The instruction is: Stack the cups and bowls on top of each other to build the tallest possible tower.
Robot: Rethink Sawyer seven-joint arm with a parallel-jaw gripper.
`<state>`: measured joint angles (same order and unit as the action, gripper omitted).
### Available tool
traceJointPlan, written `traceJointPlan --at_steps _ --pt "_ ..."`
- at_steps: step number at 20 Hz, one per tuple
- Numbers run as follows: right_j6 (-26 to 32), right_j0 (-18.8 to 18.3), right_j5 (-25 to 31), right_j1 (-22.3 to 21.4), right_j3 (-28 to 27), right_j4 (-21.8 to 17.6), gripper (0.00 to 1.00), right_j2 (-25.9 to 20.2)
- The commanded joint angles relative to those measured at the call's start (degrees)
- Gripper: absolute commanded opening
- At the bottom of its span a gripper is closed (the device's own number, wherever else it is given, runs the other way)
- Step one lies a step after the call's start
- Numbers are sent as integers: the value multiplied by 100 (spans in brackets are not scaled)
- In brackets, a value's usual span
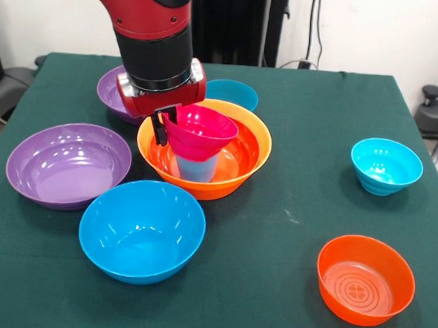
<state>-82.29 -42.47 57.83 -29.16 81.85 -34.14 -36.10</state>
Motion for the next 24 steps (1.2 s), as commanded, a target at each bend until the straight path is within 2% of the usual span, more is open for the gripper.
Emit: traceJointPlan --at_steps 1,9,24 --pt "1641 37 375 298 156 -278 0 -156" --pt "1662 -8 434 256 313 -234 0 -166" --pt "1873 -18 1010 187 330 -199 0 -153"
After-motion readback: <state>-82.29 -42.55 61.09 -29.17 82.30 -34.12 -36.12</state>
